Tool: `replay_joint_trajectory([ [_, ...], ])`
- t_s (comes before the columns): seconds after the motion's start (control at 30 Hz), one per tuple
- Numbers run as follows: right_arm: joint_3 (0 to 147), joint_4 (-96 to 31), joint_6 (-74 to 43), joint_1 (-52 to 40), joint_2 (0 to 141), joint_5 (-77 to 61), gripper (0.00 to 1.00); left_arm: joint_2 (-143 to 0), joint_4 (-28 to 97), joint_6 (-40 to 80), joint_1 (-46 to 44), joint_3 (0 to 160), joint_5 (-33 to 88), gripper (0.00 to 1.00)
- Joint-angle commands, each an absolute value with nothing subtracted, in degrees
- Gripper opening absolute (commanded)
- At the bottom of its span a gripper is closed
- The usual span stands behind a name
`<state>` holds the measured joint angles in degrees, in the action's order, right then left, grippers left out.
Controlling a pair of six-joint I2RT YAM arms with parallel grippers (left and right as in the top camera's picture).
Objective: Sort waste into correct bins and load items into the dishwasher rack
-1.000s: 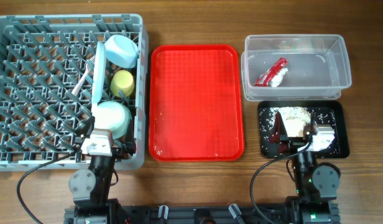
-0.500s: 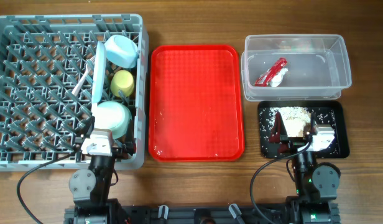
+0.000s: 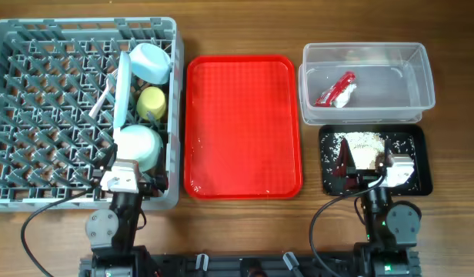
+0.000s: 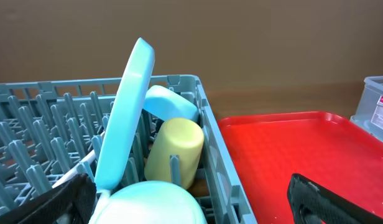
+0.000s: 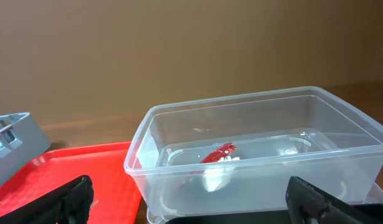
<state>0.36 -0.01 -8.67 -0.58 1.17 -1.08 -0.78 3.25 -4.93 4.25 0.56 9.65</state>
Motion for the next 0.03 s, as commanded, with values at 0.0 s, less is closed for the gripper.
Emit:
replay_joint_trajectory([
  [0.0,0.3,0.2,-7.6,-0.3,1.0,-1.8,1.00,-0.2,3.7,-6.0,4.7,0.3,8.7,1.00],
])
